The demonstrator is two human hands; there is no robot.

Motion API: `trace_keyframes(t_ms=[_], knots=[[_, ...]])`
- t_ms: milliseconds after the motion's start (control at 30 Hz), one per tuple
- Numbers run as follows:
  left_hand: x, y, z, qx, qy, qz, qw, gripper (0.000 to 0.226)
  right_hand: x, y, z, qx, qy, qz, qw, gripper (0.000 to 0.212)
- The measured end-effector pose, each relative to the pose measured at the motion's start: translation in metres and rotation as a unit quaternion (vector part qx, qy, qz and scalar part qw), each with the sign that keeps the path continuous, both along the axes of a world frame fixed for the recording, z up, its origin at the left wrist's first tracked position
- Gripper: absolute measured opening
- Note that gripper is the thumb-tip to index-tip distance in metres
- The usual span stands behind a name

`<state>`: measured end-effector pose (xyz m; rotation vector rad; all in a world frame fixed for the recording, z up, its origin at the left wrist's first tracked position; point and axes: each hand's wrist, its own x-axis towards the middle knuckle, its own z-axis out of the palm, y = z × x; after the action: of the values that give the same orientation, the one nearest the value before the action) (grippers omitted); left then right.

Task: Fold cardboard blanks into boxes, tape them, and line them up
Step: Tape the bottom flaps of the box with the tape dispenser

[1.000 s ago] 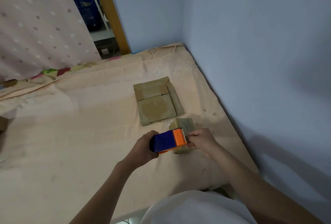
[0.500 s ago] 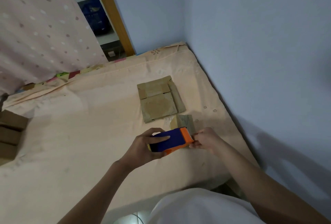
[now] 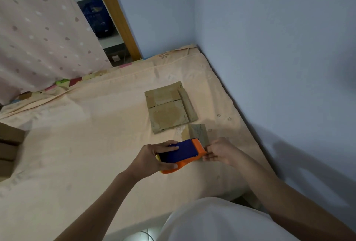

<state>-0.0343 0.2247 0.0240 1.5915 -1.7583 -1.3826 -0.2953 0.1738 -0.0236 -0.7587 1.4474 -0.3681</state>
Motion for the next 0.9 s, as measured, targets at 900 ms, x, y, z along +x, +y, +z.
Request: trace_keyframes(t_ms=[900], knots=[[0.027,-0.073,-0.003,-0.025,-0.045,-0.163,0.985,0.052,-0.027,-0.016,-0.065,-0.053,0.174,-0.084,0.98,0.016]])
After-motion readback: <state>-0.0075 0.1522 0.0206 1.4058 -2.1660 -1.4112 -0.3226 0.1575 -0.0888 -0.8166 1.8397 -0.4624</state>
